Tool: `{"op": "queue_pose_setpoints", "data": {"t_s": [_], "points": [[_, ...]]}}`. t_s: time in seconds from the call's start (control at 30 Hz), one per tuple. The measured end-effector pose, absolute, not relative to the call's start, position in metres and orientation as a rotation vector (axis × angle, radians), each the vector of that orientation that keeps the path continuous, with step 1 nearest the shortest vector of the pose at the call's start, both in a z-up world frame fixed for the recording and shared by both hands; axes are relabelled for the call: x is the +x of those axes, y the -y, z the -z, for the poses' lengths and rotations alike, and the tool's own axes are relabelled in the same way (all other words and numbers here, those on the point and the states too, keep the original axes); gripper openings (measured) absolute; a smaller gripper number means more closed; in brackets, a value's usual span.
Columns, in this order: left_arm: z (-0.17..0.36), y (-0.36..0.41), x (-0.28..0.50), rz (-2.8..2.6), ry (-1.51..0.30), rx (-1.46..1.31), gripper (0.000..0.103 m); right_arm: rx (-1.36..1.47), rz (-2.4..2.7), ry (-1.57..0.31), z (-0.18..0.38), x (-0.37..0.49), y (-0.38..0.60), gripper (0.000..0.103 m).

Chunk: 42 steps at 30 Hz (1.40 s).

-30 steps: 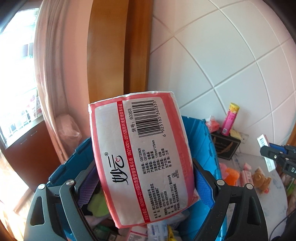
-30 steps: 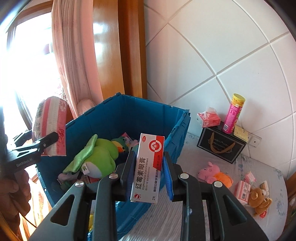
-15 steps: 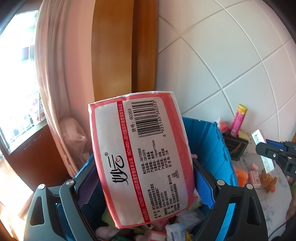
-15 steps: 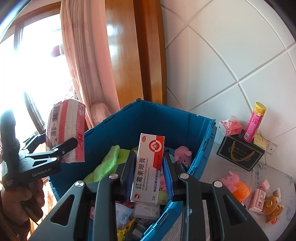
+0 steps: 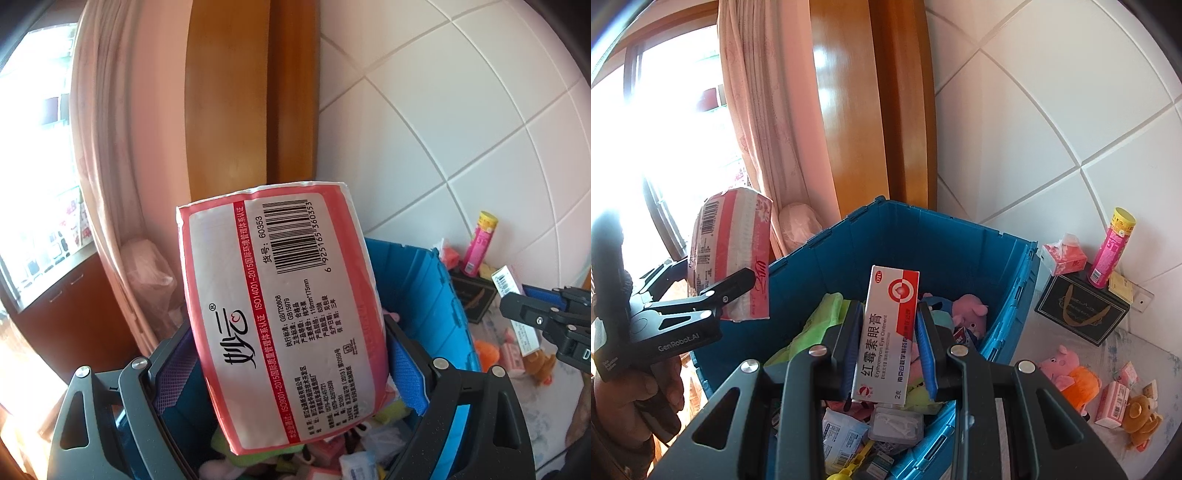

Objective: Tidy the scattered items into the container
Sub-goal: 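Open the right tool over the bin while the left tool releases the tissue pack inside, then withdraw both open tools from the bin back over the bed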

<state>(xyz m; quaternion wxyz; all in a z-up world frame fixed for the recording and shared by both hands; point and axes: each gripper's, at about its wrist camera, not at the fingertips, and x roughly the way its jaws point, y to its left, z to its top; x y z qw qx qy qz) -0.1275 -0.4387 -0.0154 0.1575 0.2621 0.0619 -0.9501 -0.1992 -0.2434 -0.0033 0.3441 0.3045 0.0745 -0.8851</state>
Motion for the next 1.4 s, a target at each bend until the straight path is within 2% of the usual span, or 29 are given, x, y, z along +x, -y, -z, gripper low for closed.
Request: {"op": "queue_pose_setpoints", "data": {"t_s": [0.17,0.2,0.23,0.27,0.3,0.87,1.23,1.4], "points": [[0.015,0.439,-0.127,2.703,-0.160,0.755,0.094,0.767,2.294,-0.180,0.001,-0.197,0.246,0.029],[0.015,0.440,-0.127,2.677,-0.152,0.754,0.096,0.760,2.295,-0.183,0.001,-0.198,0.247,0.040],[0.016,0.441,-0.127,2.653,-0.144,0.757,0.101,0.761,2.293,-0.185,0.002,-0.199,0.247,0.056],[0.017,0.442,-0.128,2.634,-0.138,0.765,0.102,0.758,2.294,-0.173,0.003,-0.199,0.246,0.099],[0.018,0.444,-0.128,2.628,-0.143,0.771,0.102,0.744,2.300,-0.155,0.002,-0.199,0.244,0.103],[0.021,0.417,-0.122,2.687,-0.207,0.783,0.102,0.739,2.300,-0.108,0.002,-0.192,0.206,0.103],[0.028,0.326,-0.136,2.816,-0.128,0.873,0.102,0.757,2.362,-0.109,0.015,-0.178,0.138,0.103],[0.028,0.280,-0.146,2.873,-0.075,0.928,0.102,0.817,2.418,-0.049,0.031,-0.181,0.082,0.103]]}}
